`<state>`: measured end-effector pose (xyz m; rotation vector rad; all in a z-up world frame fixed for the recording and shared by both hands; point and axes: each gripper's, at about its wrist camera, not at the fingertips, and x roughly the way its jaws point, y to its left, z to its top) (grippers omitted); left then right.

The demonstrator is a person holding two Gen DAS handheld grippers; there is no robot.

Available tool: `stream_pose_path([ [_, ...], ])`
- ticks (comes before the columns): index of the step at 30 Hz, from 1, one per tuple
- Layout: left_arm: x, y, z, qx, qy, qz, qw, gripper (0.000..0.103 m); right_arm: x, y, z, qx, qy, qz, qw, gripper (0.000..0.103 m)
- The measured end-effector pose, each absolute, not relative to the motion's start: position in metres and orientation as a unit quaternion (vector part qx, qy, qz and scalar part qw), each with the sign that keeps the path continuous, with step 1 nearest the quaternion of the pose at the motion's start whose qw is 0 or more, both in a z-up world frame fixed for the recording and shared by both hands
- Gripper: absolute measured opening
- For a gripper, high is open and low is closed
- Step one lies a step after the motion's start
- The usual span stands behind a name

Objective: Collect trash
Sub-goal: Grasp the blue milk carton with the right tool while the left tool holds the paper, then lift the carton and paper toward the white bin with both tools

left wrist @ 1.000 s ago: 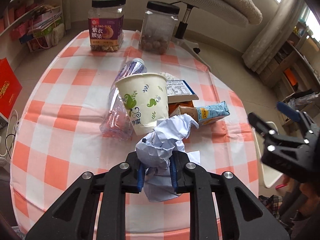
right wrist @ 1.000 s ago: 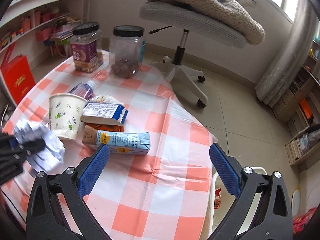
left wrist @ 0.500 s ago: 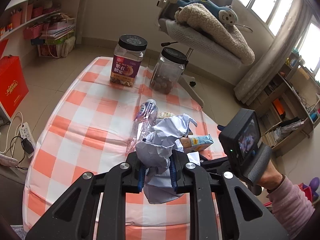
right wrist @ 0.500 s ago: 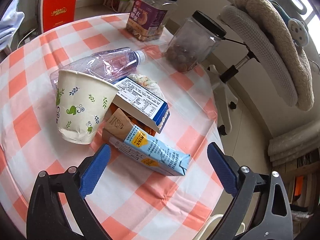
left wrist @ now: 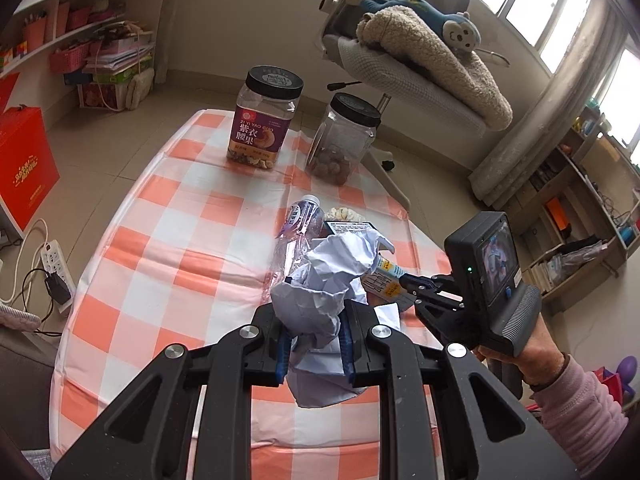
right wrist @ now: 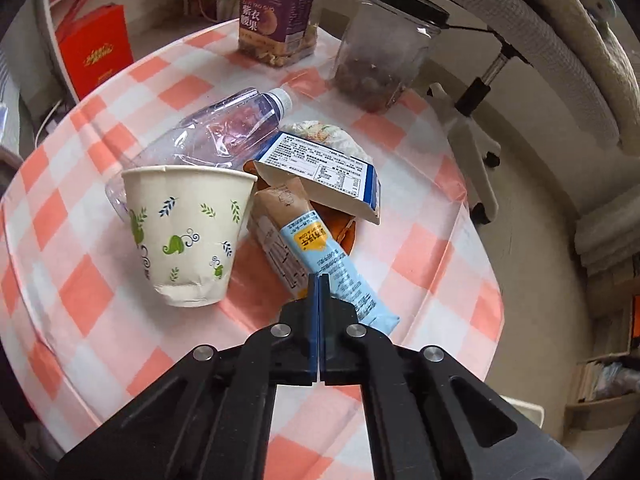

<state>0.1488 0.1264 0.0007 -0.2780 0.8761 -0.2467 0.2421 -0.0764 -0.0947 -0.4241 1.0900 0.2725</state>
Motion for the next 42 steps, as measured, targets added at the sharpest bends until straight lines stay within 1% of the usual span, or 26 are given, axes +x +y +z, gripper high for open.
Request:
stream_pose_path([
  [4,0.147,0.127,-0.001,-0.138,0.423,-0.119,0.888,0.020,0.230,-0.081,-0.096,-0.145,0.533,0.145,0.821,0.000],
  [5,0.146,0.128,-0.001,-0.139,0.424,-0.119,0.887,0.020,0.228,-0.083,-0.094,-0.142,0.527,0.144,0.825,0.002],
  [6,0.145,0.129,-0.002,-0.141,0.425,-0.119,0.886,0.020,0.226,-0.084,-0.092,-0.148,0.517,0.143,0.831,0.019],
  [7,0.145,0.130,-0.003,-0.142,0.426,-0.119,0.885,0.020,0.227,-0.083,-0.091,-0.163,0.507,0.144,0.834,0.050],
  [8,0.145,0.130,-0.004,-0.143,0.427,-0.119,0.885,0.020,0.230,-0.084,-0.090,-0.178,0.502,0.145,0.834,0.062],
  [9,0.146,0.131,-0.004,-0.143,0.428,-0.119,0.885,0.020,0.232,-0.083,-0.090,-0.190,0.498,0.146,0.834,0.069],
  [10,0.147,0.131,-0.005,-0.142,0.429,-0.117,0.884,0.020,0.236,-0.084,-0.090,-0.200,0.497,0.148,0.831,0.067],
  [13,0.150,0.131,-0.007,-0.141,0.432,-0.114,0.883,0.020,0.254,-0.085,-0.099,-0.205,0.505,0.150,0.825,0.067],
  [17,0.155,0.130,-0.011,-0.139,0.438,-0.110,0.881,0.020,0.275,-0.081,-0.127,-0.208,0.530,0.141,0.810,0.065],
  [18,0.155,0.129,-0.011,-0.137,0.439,-0.110,0.881,0.020,0.278,-0.081,-0.135,-0.205,0.539,0.141,0.805,0.057],
  [19,0.156,0.128,-0.011,-0.135,0.439,-0.110,0.881,0.020,0.279,-0.082,-0.142,-0.196,0.550,0.144,0.799,0.039],
  [21,0.157,0.126,-0.012,-0.132,0.438,-0.109,0.882,0.020,0.277,-0.082,-0.147,-0.183,0.552,0.137,0.802,0.035],
  [22,0.157,0.126,-0.012,-0.132,0.438,-0.108,0.883,0.020,0.274,-0.082,-0.145,-0.176,0.549,0.140,0.805,0.031],
  [25,0.156,0.126,-0.011,-0.134,0.435,-0.107,0.884,0.020,0.263,-0.080,-0.128,-0.152,0.534,0.148,0.819,0.030],
  [29,0.153,0.125,-0.006,-0.131,0.424,-0.102,0.890,0.020,0.247,-0.075,-0.082,-0.110,0.497,0.161,0.846,0.030],
  [35,0.146,0.121,0.004,-0.118,0.394,-0.090,0.907,0.020,0.209,-0.071,-0.018,-0.075,0.435,0.164,0.882,0.030],
  [39,0.140,0.116,0.010,-0.110,0.370,-0.082,0.919,0.020,0.183,-0.078,0.006,-0.052,0.390,0.150,0.907,0.030],
  [42,0.136,0.109,0.012,-0.098,0.354,-0.076,0.927,0.020,0.172,-0.086,0.008,-0.040,0.358,0.135,0.923,0.030],
])
